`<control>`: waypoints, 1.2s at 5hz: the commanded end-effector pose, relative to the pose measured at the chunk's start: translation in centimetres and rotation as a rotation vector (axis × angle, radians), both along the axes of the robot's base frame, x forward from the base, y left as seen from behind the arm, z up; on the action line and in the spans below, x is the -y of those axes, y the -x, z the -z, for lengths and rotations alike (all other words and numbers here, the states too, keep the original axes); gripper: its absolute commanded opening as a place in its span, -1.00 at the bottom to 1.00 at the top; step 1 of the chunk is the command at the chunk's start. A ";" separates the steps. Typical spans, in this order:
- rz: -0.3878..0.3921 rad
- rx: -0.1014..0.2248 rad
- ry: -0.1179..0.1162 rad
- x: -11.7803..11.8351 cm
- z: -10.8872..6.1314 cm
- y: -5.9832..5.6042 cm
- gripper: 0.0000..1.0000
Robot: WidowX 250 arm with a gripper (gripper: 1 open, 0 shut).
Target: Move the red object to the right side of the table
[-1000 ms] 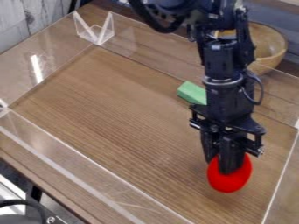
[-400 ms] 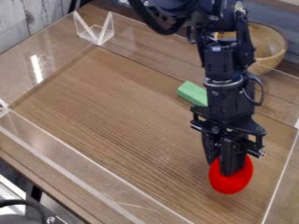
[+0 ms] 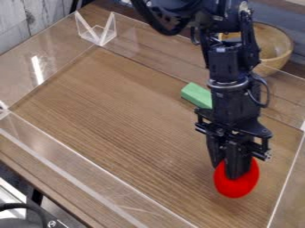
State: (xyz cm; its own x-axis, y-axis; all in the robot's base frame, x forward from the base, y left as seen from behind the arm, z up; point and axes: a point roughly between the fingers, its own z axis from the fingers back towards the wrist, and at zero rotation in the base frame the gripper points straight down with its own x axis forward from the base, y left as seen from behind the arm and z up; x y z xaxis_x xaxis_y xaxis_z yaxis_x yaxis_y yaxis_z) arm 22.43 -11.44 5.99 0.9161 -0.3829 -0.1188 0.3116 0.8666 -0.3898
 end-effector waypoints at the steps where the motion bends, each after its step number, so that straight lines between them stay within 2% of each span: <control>1: -0.002 0.023 0.014 0.0 -0.6 -0.3 -1.00; 6: -0.022 0.028 0.041 -0.7 -1.4 -0.2 -1.00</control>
State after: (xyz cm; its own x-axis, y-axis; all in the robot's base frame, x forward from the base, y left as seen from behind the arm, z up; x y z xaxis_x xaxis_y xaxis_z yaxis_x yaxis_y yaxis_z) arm 22.09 -10.77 5.98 0.9218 -0.3625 -0.1373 0.2776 0.8645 -0.4190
